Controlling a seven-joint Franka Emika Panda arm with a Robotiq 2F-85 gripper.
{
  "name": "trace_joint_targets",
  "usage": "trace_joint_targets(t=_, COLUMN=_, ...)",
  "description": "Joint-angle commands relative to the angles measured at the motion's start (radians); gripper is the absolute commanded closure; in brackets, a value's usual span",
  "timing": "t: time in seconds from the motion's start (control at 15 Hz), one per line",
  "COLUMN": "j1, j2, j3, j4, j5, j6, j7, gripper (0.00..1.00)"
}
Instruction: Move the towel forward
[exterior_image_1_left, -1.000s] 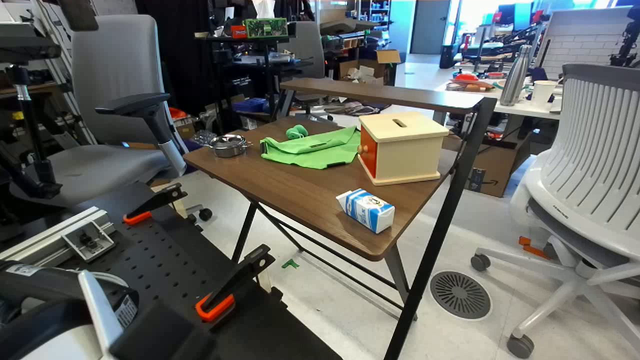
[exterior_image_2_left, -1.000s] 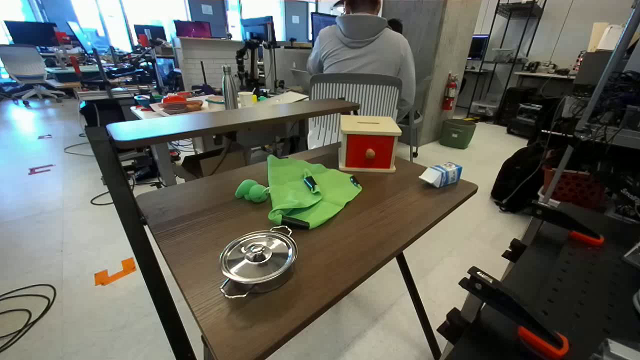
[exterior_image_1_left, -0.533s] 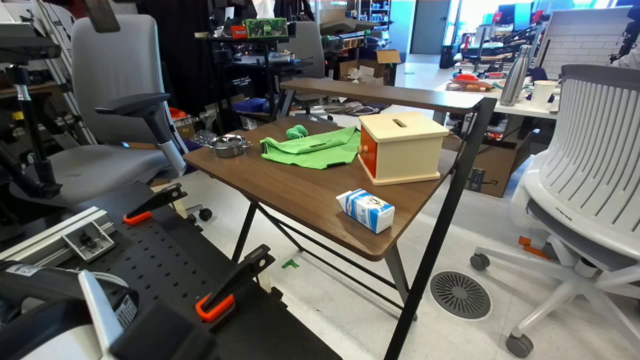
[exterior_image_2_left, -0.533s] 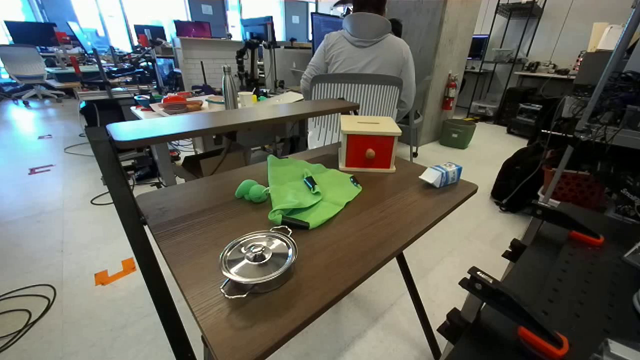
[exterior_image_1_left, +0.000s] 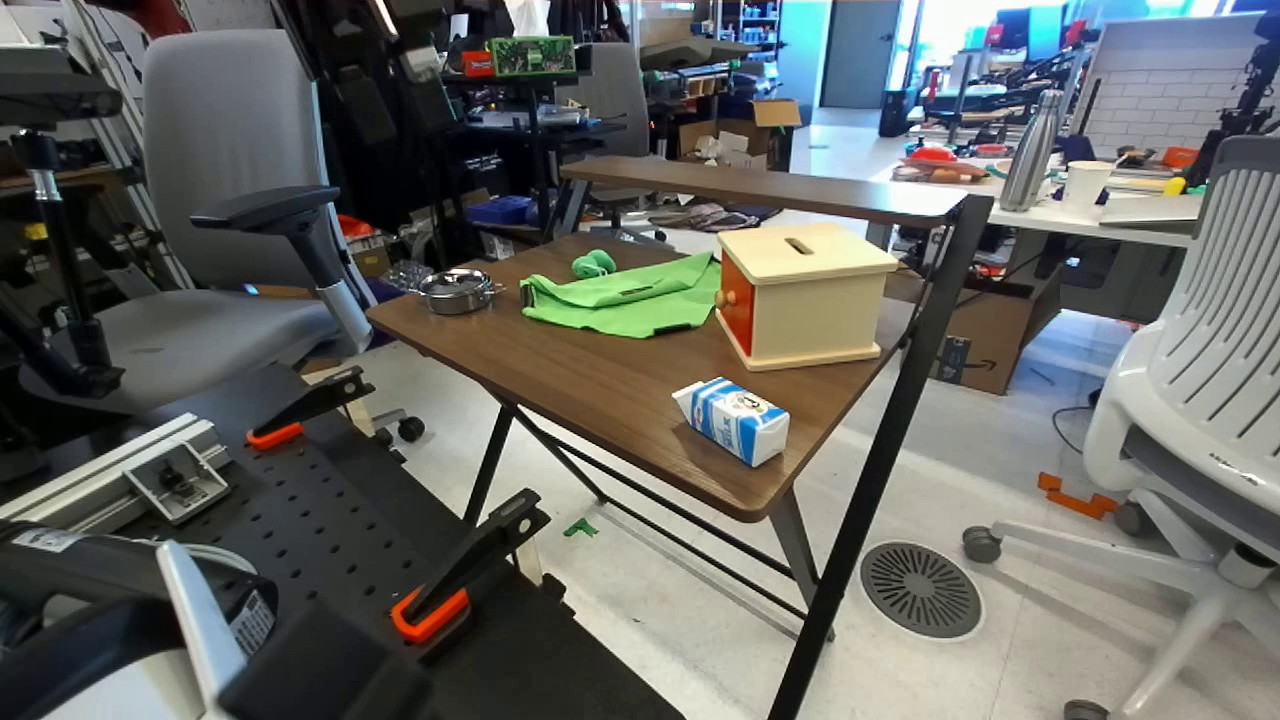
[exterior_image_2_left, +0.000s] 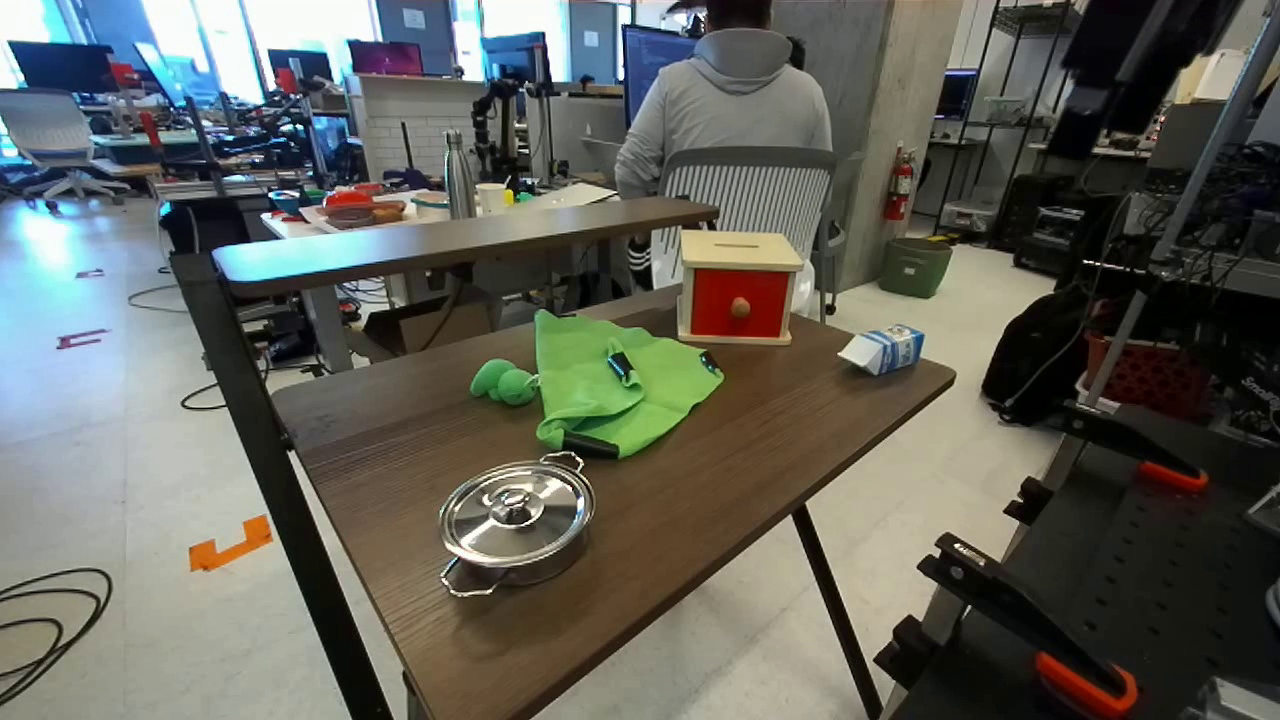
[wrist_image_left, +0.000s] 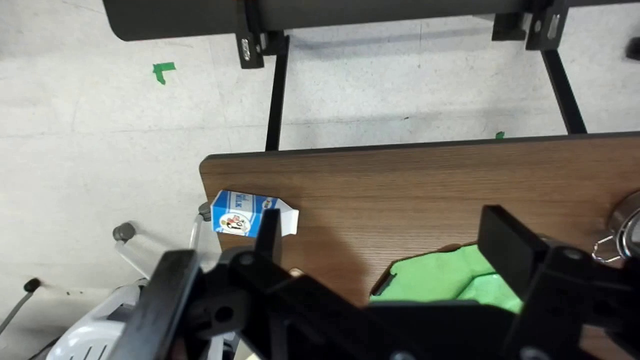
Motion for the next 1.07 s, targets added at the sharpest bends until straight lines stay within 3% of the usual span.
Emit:
trace_joint_targets(t=0.0, j1=-0.015, j2=0.229, j3=0.041, j4=0.094, j5=-0.012, j6=0.159, j7=0.105, gripper=0.0)
trace_joint_targets(t=0.2, j1=-0.012, j2=0.338, j3=0.044, j4=0.14, j5=-0.024, j6=0.27, j7=0.17, gripper=0.0)
trace_joint_targets(t=0.27, j1=0.008, j2=0.26, j3=0.025, j4=0.089, j5=-0.004, j6=0.216, j7=0.127, gripper=0.0)
trace_joint_targets(t=0.67, j1=0.016, j2=0.341, j3=0.017, j4=0.136, j5=-0.005, j6=0.255, j7=0.149, gripper=0.0)
trace_joint_targets(t=1.0, j1=0.003, j2=0.305, j3=-0.033, j4=0.072, j5=0.026, j6=0.402, j7=0.115, gripper=0.0)
